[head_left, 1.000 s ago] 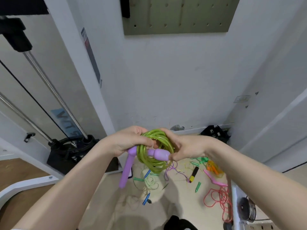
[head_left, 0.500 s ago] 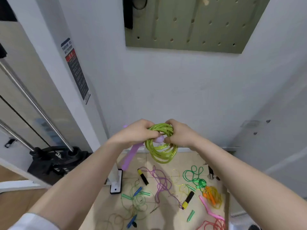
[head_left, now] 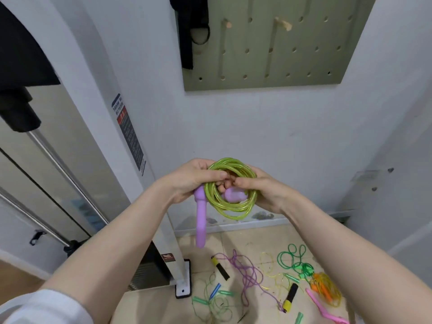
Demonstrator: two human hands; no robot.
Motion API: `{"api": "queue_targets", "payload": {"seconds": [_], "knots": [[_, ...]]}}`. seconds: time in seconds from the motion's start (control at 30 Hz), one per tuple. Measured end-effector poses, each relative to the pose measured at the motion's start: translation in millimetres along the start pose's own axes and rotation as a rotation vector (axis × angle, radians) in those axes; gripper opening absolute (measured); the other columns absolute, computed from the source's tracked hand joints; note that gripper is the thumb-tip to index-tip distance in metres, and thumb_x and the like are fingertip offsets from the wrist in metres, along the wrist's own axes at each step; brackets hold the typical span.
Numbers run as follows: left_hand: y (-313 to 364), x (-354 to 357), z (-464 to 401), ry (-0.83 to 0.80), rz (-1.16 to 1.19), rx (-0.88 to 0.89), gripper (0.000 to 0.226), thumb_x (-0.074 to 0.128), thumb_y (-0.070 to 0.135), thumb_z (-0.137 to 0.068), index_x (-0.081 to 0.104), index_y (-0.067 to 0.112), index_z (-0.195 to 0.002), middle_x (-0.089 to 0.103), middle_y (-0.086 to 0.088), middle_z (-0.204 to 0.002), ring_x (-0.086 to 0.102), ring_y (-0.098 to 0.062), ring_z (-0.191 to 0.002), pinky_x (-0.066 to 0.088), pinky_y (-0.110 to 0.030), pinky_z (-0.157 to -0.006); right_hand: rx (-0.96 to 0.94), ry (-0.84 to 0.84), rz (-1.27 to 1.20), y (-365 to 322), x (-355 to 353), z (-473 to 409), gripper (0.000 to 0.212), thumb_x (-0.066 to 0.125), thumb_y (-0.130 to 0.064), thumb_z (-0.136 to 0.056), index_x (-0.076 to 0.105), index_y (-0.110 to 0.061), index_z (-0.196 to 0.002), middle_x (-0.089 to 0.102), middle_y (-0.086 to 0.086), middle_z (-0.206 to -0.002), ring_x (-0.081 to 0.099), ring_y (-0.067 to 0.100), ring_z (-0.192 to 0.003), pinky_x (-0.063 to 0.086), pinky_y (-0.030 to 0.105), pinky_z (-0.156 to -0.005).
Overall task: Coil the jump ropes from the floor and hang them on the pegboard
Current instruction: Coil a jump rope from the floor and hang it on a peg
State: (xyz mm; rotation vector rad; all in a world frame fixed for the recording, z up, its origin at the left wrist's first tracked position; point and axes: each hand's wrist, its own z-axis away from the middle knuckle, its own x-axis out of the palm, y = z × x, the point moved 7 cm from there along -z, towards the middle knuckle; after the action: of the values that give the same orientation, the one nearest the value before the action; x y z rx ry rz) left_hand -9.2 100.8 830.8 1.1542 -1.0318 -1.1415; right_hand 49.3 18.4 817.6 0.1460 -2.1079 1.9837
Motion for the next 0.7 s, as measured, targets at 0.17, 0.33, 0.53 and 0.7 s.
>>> {"api": "queue_targets", "payload": {"seconds": [0.17,0.33,0.53,0.7], "knots": [[-10.8,-13.7,6.4,0.123,-0.105,-0.039,0.021,0.053,0.006,-0.091,0.058,0.009,-0.071,0.058,0.001,-0.056,0.056,-0.012,-0.052,0.05,-0.021,-0.055,-0.023,0.126,0.237,-0.3,3.8,-6.1,0.036,0.07,-0.007,-0.073,0.059,-0.01,-0.107,0.068,0.001,-0.089,0.063,0.012,-0.086,0.05,0.024,-0.081],[-19.0,-14.1,6.3,0.193,0.08,-0.085,0.02,0.048,0.009,-0.094,0.053,0.007,-0.075,0.052,0.0,-0.05,0.057,-0.015,-0.046,0.05,-0.023,-0.049,-0.101,0.479,0.883,-20.7,2.8,-5.5,0.023,0.058,-0.003,-0.083,0.054,-0.018,-0.1,0.063,-0.002,-0.074,0.056,-0.005,-0.064,0.043,0.02,-0.065],[4.5,-26.7,-21.4,0.264,-0.106,-0.024,0.019,0.054,0.008,-0.091,0.054,0.009,-0.072,0.053,0.001,-0.054,0.054,-0.015,-0.05,0.047,-0.026,-0.056,0.109,0.62,0.809,-32.6,-34.6,-19.5,0.033,0.064,-0.005,-0.077,0.055,-0.013,-0.107,0.063,0.002,-0.089,0.059,0.02,-0.083,0.049,0.033,-0.072],[52.0,-30.4,-55.5,0.177,-0.227,0.071,0.023,0.059,0.009,-0.088,0.06,0.013,-0.065,0.057,0.004,-0.055,0.053,-0.009,-0.052,0.045,-0.018,-0.055,-0.1,0.257,0.05,-60.3,-59.7,-37.5,0.037,0.066,-0.011,-0.07,0.056,-0.011,-0.105,0.068,0.002,-0.074,0.066,0.014,-0.07,0.054,0.024,-0.066]]}}
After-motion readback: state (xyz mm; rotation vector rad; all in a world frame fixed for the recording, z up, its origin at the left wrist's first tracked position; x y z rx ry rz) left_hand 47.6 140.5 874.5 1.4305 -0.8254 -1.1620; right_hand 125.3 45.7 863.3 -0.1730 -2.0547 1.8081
